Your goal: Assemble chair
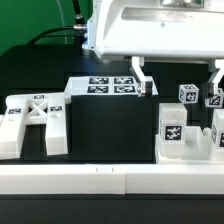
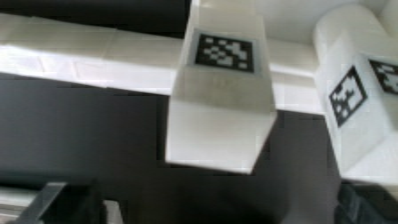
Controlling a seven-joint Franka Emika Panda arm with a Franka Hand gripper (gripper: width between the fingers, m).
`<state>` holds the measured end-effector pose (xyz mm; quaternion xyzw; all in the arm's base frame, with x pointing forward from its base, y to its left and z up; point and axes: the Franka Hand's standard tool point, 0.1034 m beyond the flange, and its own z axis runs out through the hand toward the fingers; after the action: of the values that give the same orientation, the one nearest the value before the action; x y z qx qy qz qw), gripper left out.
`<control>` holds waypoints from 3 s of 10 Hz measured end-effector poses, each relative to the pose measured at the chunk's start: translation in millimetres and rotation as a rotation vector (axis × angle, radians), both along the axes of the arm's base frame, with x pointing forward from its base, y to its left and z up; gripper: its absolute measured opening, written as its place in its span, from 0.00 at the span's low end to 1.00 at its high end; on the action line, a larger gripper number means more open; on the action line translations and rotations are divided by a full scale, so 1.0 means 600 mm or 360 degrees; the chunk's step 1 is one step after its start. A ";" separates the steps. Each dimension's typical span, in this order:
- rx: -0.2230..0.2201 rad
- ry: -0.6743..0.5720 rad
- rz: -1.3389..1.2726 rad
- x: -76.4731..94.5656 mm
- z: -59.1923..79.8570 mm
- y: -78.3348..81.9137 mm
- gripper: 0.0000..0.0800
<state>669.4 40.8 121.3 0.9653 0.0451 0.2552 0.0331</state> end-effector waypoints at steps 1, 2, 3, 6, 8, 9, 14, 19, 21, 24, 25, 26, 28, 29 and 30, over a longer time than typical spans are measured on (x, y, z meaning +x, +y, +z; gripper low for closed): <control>0.0002 0.0020 0.0000 -0.001 -0.002 0.001 0.81; 0.0002 0.0039 0.0000 -0.004 -0.006 0.002 0.81; 0.0006 0.0094 -0.0001 -0.006 -0.010 0.003 0.81; 0.0018 0.0388 -0.0011 -0.015 -0.024 0.003 0.81; 0.0027 0.0643 -0.0020 -0.026 -0.028 0.006 0.81; 0.0024 0.0627 -0.0018 -0.016 -0.027 0.005 0.81; 0.0095 0.0631 -0.0037 -0.017 -0.031 -0.012 0.81; 0.0129 0.0624 -0.0097 -0.002 -0.042 -0.024 0.81; 0.0124 0.0640 -0.0105 -0.006 -0.058 -0.017 0.81; 0.0125 0.0654 -0.0123 -0.011 -0.075 -0.002 0.81; 0.0126 0.0656 -0.0124 -0.011 -0.074 -0.002 0.81; 0.0126 0.0656 -0.0123 -0.011 -0.074 -0.001 0.66; 0.0126 0.0655 -0.0125 -0.010 -0.074 -0.002 0.36; 0.0129 0.0655 -0.0133 -0.010 -0.074 -0.003 0.36; 0.0138 0.0654 -0.0160 -0.010 -0.074 -0.003 0.36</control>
Offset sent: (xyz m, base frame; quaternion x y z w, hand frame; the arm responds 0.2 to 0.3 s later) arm -0.0032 -0.0054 -0.0134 -0.0017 -0.1124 -0.0183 0.9935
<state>663.2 39.2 76.9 0.9986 -0.0084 0.0528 -0.0056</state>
